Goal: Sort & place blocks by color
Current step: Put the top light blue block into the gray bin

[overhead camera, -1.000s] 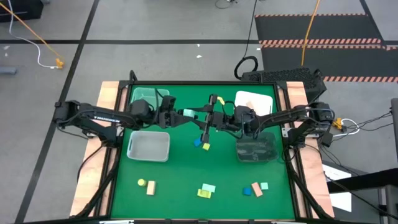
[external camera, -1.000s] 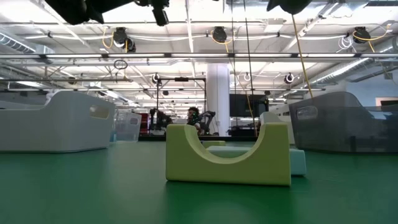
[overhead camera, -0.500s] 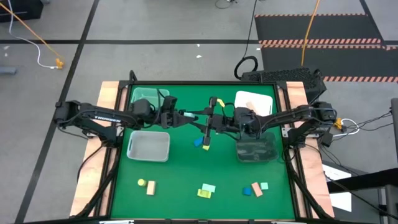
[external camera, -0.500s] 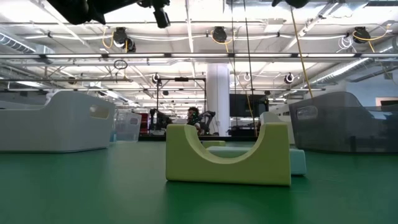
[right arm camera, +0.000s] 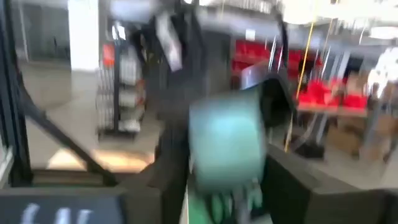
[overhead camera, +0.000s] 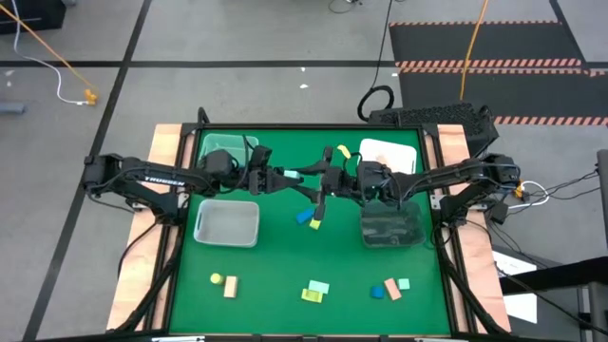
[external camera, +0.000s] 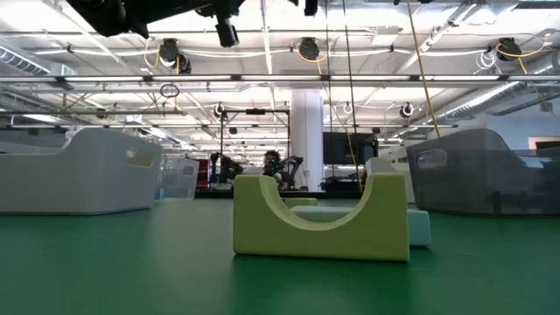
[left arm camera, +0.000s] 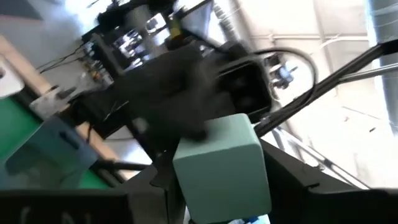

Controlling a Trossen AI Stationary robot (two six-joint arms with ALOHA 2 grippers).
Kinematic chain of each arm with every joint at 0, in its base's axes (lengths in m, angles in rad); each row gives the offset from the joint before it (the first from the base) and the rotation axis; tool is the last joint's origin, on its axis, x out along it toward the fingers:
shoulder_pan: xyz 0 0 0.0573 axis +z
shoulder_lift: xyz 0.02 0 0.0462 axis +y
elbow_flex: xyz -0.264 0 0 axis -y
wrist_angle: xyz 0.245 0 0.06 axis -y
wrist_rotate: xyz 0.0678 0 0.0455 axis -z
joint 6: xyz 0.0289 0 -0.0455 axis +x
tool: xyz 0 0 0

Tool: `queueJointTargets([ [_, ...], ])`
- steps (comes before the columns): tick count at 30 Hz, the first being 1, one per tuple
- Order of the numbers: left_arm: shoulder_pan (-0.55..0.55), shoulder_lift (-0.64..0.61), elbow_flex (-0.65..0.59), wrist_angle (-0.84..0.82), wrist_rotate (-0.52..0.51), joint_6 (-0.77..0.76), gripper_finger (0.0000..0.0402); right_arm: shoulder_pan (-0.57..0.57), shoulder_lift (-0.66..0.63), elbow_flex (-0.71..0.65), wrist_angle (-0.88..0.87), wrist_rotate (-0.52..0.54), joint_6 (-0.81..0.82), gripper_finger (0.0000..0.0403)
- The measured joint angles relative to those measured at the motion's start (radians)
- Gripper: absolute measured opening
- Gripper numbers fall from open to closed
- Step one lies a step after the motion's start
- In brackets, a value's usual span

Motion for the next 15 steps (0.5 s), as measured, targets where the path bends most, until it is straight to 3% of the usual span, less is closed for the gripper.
queueJointTargets([
  [7,0.002,-0.003,0.003,0.010,-0.016,0.021,0.0154,0.002,0.002,-0.005,-0.108,-0.009,0.093,0.0236],
  [15,0.003,-0.003,0.003,-0.025,0.006,0.020,0.0144,0.001,-0.072,-0.003,-0.317,0.023,0.131,0.0234],
])
